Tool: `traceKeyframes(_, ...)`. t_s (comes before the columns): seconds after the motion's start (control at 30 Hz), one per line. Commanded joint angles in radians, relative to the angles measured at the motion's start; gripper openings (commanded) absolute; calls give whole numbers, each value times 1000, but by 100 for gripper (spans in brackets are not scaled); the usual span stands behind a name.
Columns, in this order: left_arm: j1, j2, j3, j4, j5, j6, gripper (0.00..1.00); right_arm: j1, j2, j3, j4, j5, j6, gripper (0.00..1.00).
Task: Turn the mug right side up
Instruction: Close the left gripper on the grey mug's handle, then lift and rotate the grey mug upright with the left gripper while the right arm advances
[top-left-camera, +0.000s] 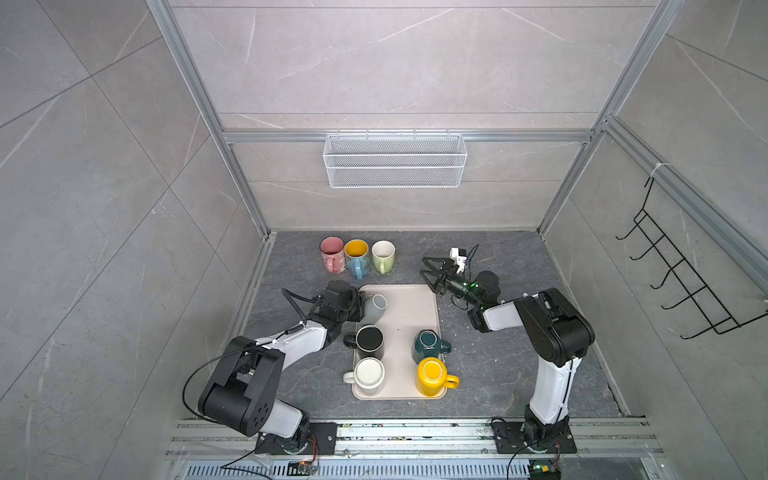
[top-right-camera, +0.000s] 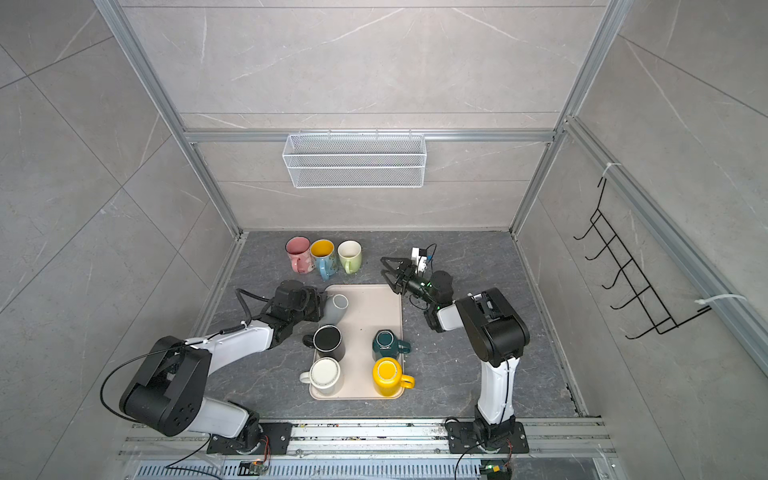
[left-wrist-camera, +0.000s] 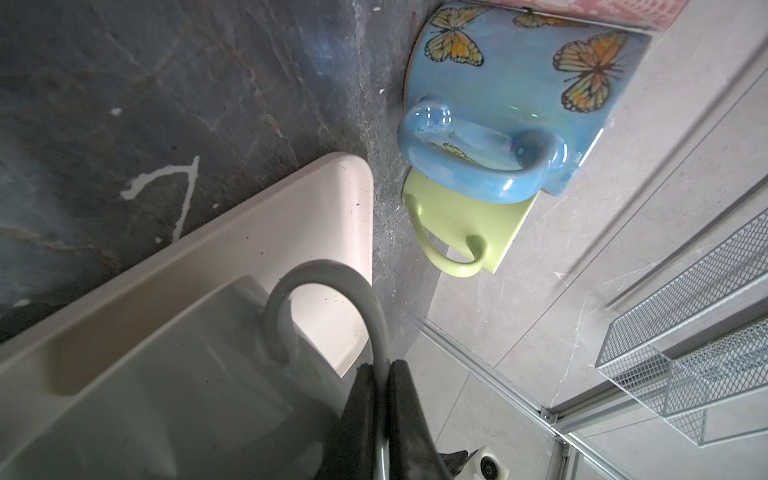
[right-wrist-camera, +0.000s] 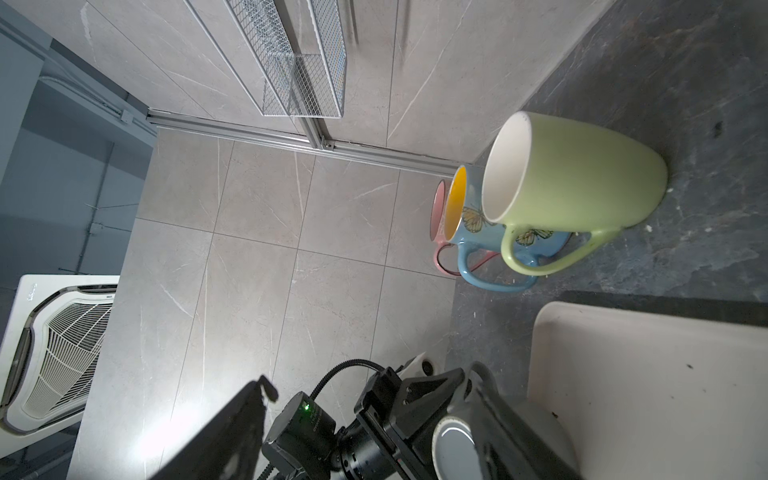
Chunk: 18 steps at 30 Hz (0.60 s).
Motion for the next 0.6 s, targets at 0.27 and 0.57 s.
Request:
traceKeyframes(0.27, 9, -71, 65, 97, 81, 259, 0, 7, 10, 29, 32, -19, 4, 79)
traceKeyframes(0.57, 9, -125, 129, 24, 110, 448, 0, 6, 4, 30, 30, -22, -1, 79)
